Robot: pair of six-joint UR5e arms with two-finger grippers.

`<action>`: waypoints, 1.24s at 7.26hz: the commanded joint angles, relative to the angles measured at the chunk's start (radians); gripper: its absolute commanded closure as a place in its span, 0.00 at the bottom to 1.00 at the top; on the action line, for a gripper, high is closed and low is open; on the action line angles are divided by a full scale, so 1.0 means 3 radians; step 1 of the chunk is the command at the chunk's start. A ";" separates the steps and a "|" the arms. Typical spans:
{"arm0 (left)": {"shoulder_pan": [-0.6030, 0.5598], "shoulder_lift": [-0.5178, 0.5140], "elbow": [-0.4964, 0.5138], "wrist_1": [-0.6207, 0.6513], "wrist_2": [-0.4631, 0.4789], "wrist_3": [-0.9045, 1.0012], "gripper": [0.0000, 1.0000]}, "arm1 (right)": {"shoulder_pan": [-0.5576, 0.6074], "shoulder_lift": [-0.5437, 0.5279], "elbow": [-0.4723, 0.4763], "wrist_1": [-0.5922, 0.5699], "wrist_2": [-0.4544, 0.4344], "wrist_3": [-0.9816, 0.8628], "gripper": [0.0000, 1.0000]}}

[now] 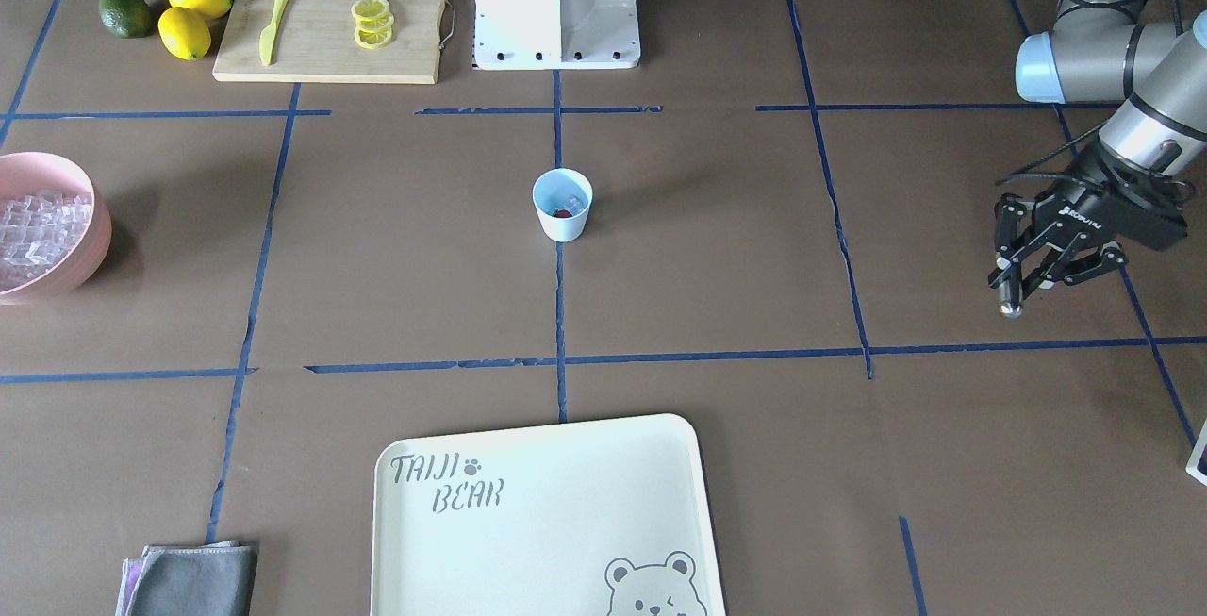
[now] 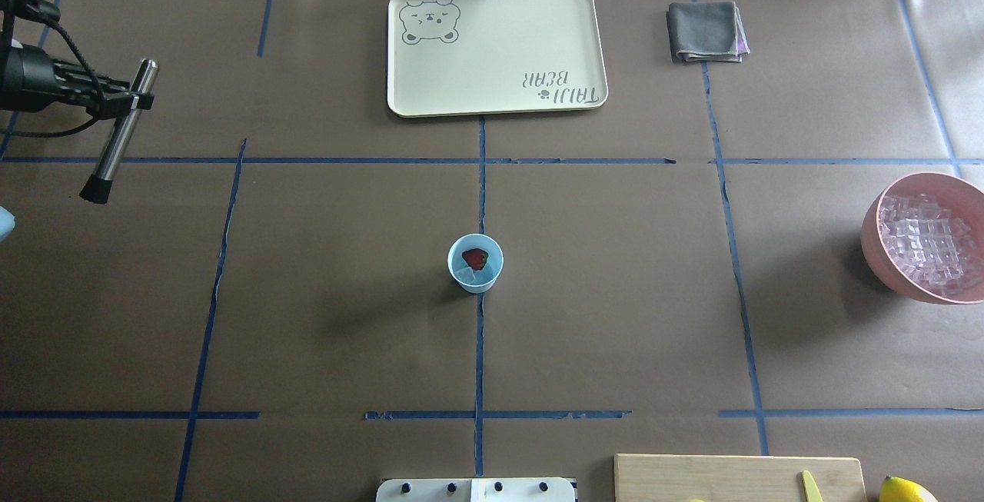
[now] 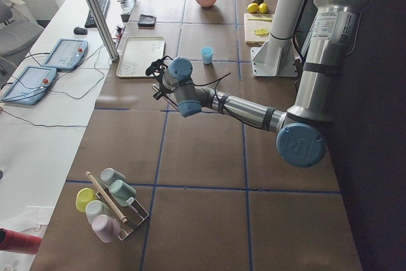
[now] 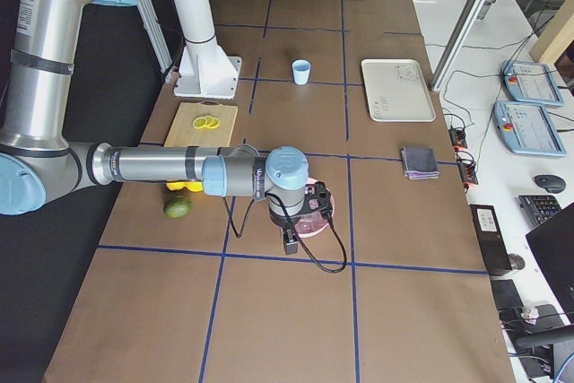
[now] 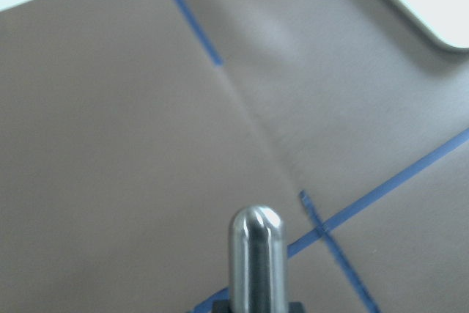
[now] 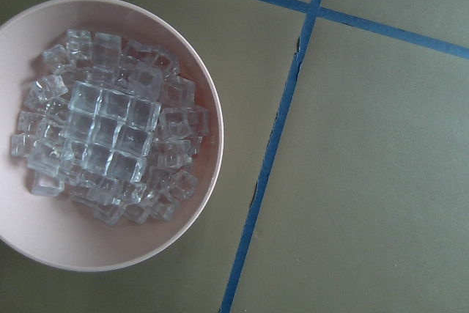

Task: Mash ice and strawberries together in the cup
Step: 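Carry the muddler with the left gripper over the blue cup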

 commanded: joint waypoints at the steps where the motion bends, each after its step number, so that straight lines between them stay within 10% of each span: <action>1: 0.0145 -0.0408 -0.0030 -0.0618 0.0021 -0.0759 0.99 | 0.0000 0.0005 -0.0007 0.0000 0.0000 0.0006 0.00; 4: 0.0502 -0.0806 -0.0015 -0.0968 0.0280 -0.0747 1.00 | 0.0000 0.0010 -0.0012 0.0000 0.0000 0.0006 0.00; 7: 0.1952 -0.0884 0.0021 -0.1596 0.1959 0.0231 1.00 | 0.0000 0.0020 -0.0007 0.0000 0.0010 0.0006 0.00; 9: 0.2038 -0.1001 0.0026 -0.1796 0.2071 0.0524 1.00 | 0.0000 0.0015 -0.0007 0.0000 0.0005 0.0006 0.00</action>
